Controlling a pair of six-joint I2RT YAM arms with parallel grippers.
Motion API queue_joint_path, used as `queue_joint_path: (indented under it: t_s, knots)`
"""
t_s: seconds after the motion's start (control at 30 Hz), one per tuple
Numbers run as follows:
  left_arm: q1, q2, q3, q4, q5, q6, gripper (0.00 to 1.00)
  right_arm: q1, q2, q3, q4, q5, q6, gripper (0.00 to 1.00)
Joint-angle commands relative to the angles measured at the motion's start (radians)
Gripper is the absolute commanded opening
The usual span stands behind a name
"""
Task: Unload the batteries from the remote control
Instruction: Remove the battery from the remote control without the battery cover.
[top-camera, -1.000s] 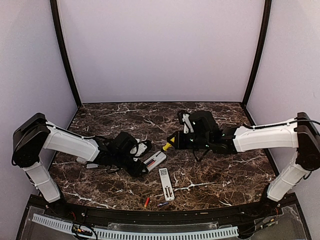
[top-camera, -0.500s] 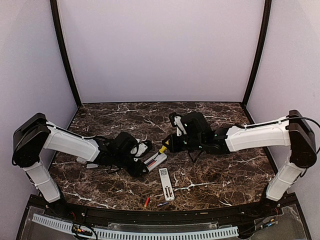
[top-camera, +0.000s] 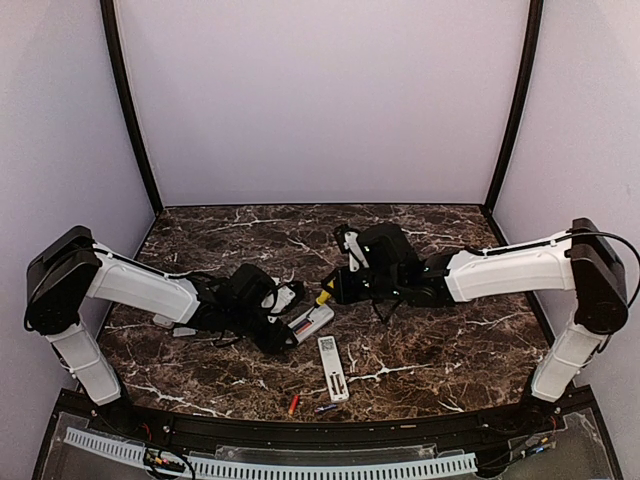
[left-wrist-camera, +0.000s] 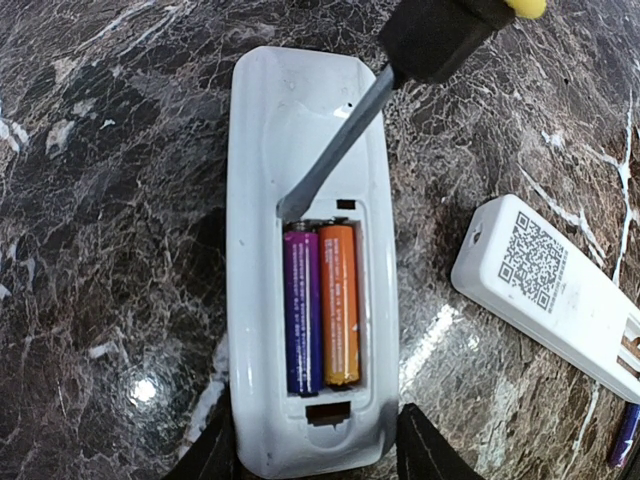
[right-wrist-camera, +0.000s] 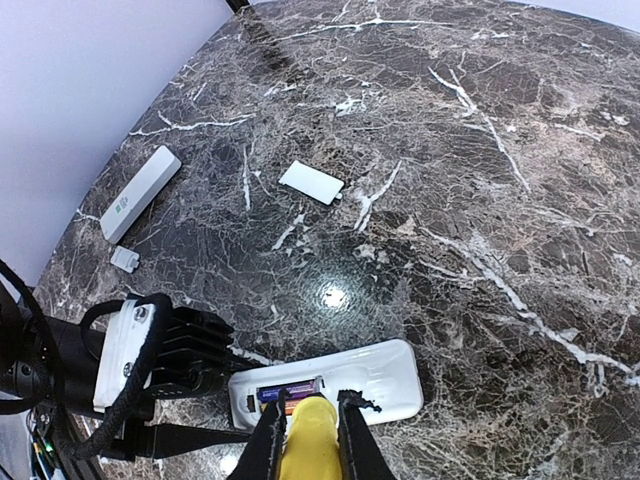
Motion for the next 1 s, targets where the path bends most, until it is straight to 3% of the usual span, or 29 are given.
queue_joint_path:
  t_s: [0.0, 0.97]
  knots:
    - [-0.025, 0.04, -0.016, -0.033, 0.031, 0.017, 0.34, 0.009, 0.012, 0.018, -0.008, -0.001, -0.02, 0.0]
    - [-0.027, 0.048, -0.009, -0.038, 0.028, 0.019, 0.33, 0.024, 0.029, 0.029, -0.055, 0.009, -0.043, 0.0]
